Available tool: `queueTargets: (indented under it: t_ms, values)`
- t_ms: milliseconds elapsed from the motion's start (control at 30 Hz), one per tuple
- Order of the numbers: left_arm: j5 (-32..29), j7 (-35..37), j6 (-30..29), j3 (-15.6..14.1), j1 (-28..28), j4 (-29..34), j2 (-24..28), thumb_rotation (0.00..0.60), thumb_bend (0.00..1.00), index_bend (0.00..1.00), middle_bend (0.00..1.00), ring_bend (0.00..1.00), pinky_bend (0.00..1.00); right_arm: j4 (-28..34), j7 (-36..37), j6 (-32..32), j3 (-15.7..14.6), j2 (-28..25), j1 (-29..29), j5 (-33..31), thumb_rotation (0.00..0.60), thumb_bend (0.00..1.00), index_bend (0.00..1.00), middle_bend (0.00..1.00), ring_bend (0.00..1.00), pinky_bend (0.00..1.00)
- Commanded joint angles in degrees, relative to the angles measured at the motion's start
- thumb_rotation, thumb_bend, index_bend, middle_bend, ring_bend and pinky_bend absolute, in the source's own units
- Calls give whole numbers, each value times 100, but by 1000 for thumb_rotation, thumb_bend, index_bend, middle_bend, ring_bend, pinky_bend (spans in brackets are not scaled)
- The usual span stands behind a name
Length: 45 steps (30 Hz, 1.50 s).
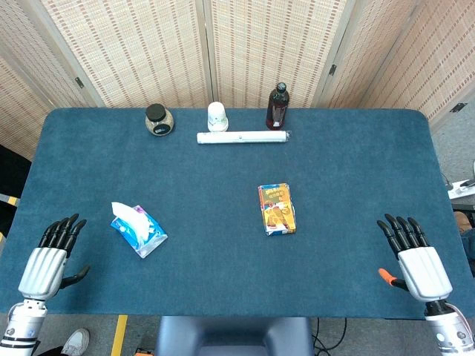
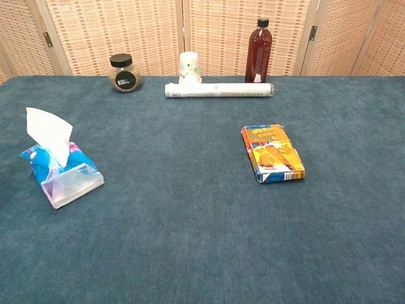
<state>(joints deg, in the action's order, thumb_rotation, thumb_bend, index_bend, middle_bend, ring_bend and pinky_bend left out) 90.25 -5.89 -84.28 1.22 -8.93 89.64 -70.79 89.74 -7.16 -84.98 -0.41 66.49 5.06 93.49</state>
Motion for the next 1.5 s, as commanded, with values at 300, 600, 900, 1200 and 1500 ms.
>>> queueTargets:
  t_ms: [300, 600, 900, 1200, 1500]
  values:
    - [76, 28, -96, -25, 31, 34, 25, 600, 279, 0, 0, 0, 126, -22, 40, -104, -28, 4, -47, 77, 600, 61, 0, 0, 0, 11]
    - [143, 0, -64, -42, -9, 38, -2, 600, 285, 0, 0, 0, 127, 0, 20, -87, -40, -9, -48, 86, 600, 61, 0, 0, 0, 11]
    - [226, -305, 354, 229, -496, 237, 100, 600, 321, 47, 0, 0, 171, 28, -22, -16, -23, -3, -12, 61, 600, 61, 0, 0, 0, 11]
    - [-42, -1021, 1513, 486, -1334, 538, -37, 600, 374, 113, 0, 0, 217, 31, -25, 44, -26, -6, 13, 42, 600, 61, 0, 0, 0, 11]
    - [-693, -1932, 2255, 633, -1835, 534, -277, 600, 377, 135, 0, 0, 217, 28, 55, 59, -26, -38, 24, 32, 600, 61, 0, 0, 0, 11]
